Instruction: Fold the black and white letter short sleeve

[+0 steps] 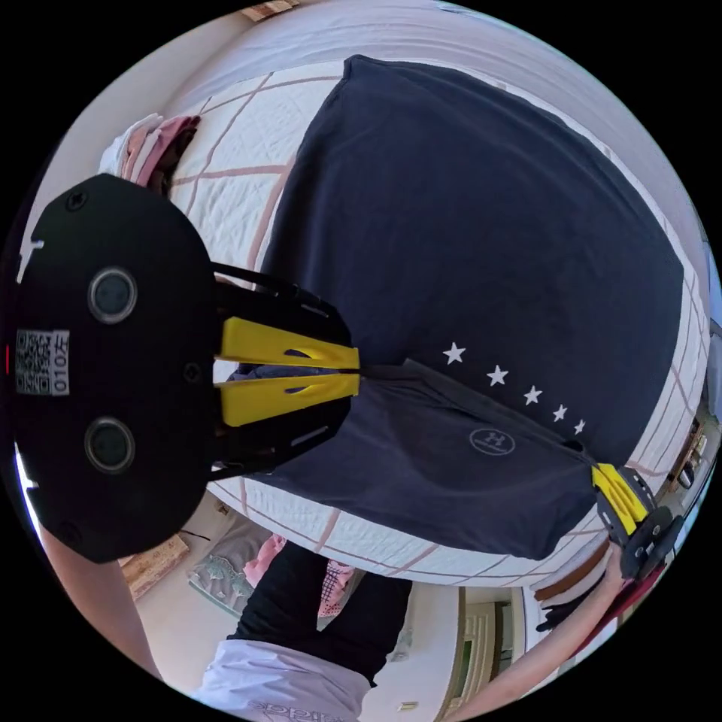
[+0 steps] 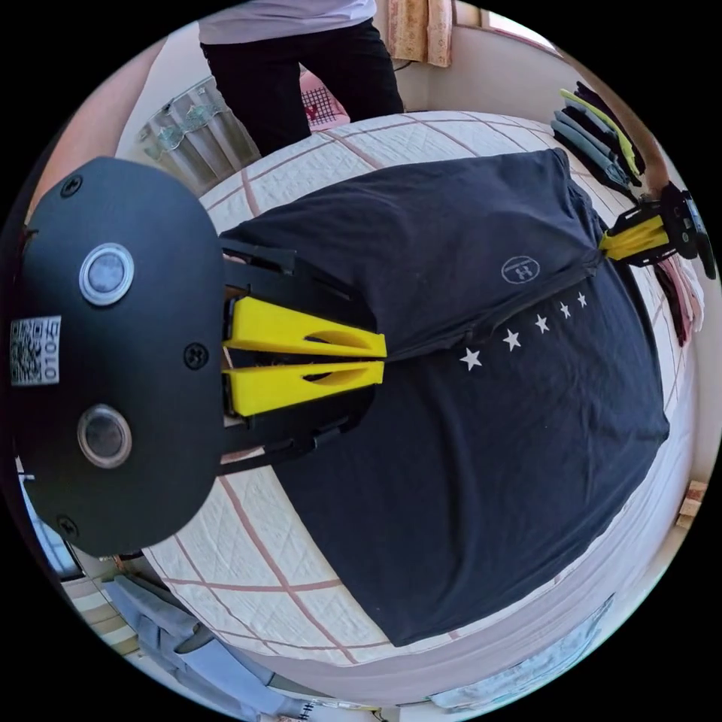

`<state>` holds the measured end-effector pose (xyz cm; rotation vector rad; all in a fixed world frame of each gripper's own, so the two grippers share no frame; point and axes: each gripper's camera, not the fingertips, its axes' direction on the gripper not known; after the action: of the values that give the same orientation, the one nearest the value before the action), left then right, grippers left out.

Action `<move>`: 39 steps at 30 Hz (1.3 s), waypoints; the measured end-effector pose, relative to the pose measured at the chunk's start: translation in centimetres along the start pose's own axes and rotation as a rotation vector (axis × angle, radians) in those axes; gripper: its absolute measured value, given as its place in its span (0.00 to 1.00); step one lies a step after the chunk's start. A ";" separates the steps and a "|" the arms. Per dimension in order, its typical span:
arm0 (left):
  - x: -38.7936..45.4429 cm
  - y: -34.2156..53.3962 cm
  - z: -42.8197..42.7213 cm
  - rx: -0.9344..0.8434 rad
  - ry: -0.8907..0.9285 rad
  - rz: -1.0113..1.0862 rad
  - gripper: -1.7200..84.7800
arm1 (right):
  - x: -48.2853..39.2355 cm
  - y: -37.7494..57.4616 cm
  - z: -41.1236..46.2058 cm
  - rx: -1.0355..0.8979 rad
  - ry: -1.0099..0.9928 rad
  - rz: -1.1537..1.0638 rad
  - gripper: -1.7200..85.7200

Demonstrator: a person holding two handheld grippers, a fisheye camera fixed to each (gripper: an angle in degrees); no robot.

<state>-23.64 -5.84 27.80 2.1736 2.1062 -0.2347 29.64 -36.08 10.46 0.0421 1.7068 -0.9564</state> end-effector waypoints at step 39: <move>-1.1 22.7 6.2 0.181 -0.084 -0.573 0.06 | -1.7 17.7 2.3 0.270 -0.029 0.575 0.10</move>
<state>-1.20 -8.82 21.22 1.5405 2.6930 -0.5676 40.55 -24.87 1.75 0.6572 1.4080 -0.7345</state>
